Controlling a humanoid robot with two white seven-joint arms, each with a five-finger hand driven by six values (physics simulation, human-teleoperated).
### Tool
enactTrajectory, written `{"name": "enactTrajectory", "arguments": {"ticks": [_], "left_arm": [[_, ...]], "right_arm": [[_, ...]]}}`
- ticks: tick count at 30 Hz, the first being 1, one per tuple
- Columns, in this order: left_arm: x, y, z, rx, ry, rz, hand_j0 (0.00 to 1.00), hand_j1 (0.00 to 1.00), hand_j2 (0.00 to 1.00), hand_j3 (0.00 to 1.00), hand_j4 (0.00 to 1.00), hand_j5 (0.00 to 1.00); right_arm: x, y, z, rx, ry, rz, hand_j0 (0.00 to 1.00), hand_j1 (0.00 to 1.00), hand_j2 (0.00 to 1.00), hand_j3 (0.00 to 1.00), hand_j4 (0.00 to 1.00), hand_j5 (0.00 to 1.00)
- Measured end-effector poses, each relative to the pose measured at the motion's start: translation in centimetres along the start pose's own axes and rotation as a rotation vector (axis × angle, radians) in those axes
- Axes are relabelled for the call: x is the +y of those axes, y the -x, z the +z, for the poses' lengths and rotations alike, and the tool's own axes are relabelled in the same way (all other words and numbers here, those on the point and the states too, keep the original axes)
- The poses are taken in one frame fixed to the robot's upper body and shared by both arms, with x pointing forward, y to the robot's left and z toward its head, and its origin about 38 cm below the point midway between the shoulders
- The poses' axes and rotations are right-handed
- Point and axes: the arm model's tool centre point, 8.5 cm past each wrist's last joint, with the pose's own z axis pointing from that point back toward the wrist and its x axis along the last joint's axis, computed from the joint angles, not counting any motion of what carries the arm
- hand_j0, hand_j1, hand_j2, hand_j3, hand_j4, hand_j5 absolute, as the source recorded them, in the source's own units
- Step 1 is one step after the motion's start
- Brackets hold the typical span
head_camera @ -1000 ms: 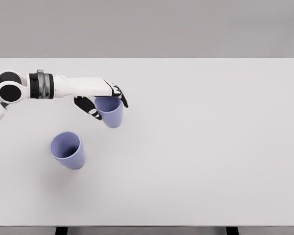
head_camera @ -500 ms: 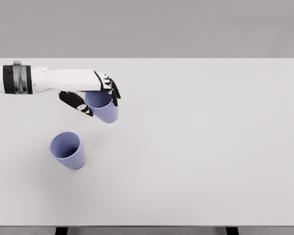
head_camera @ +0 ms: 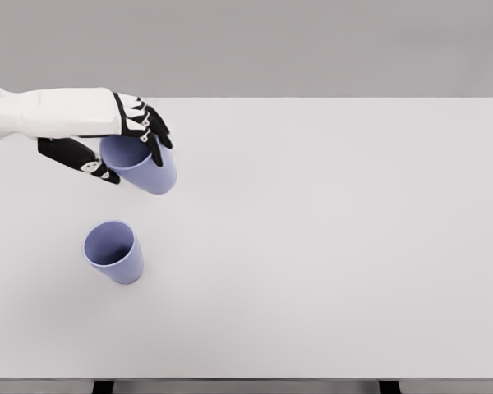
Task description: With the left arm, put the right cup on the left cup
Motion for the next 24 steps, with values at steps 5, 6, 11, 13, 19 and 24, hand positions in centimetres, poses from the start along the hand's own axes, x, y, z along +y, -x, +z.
{"name": "enactTrajectory", "arguments": {"ticks": [5,6,11,13,19,24], "left_arm": [[0.2,-1.0,1.5,0.006,-0.004,0.006,0.59,0.59,0.59,0.59,0.59,0.59],[0.2,-1.1,1.7,0.007,-0.004,0.008,0.59,0.59,0.59,0.59,0.59,0.59],[0.3,-1.6,2.7,0.016,-0.006,0.015,0.6,0.6,0.6,0.6,0.6,0.6],[0.3,-1.7,2.9,0.019,-0.007,0.015,0.6,0.6,0.6,0.6,0.6,0.6],[0.5,-1.8,3.1,0.022,-0.009,0.013,0.6,0.6,0.6,0.6,0.6,0.6],[0.4,-1.8,3.7,0.033,-0.006,0.021,0.6,0.6,0.6,0.6,0.6,0.6]], "right_arm": [[0.0,0.0,0.0,0.0,0.0,0.0,1.0,1.0,1.0,1.0,1.0,1.0],[0.0,0.0,0.0,0.0,0.0,0.0,1.0,1.0,1.0,1.0,1.0,1.0],[0.0,0.0,0.0,0.0,0.0,0.0,1.0,1.0,1.0,1.0,1.0,1.0],[0.0,0.0,0.0,0.0,0.0,0.0,1.0,1.0,1.0,1.0,1.0,1.0],[0.0,0.0,0.0,0.0,0.0,0.0,1.0,1.0,1.0,1.0,1.0,1.0],[0.0,0.0,0.0,0.0,0.0,0.0,1.0,1.0,1.0,1.0,1.0,1.0]]}}
